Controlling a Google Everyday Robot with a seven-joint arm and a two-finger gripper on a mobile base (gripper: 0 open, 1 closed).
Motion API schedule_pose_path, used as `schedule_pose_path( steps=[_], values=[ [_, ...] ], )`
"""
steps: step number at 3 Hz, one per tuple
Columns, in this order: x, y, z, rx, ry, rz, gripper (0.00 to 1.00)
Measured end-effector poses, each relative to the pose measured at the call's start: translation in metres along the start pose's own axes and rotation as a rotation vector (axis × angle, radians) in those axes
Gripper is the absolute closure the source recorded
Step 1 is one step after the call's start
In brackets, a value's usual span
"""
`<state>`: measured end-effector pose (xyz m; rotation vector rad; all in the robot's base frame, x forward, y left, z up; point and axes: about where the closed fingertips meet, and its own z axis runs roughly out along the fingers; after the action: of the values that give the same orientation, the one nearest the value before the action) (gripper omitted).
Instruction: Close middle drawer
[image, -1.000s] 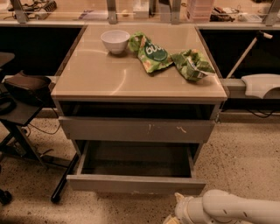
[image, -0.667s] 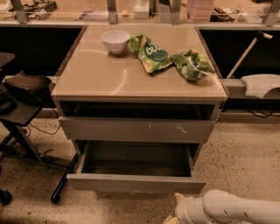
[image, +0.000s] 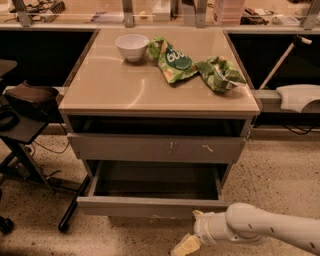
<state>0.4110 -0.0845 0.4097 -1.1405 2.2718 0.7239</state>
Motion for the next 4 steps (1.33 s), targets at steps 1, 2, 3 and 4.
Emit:
schedule_pose_path(
  steps=[1,2,3,4],
  values=[
    [0.001,0.0,-0.001,0.0,0.0,0.0,0.0],
    [-0.046,-0.012,0.007,0.005,-0.009,-0.021,0.0],
    [-0.045,-0.011,0.006,0.005,-0.009,-0.021,0.0],
    [-0.104,-0.022,0.022,0.001,-0.033,-0.035,0.0]
  ],
)
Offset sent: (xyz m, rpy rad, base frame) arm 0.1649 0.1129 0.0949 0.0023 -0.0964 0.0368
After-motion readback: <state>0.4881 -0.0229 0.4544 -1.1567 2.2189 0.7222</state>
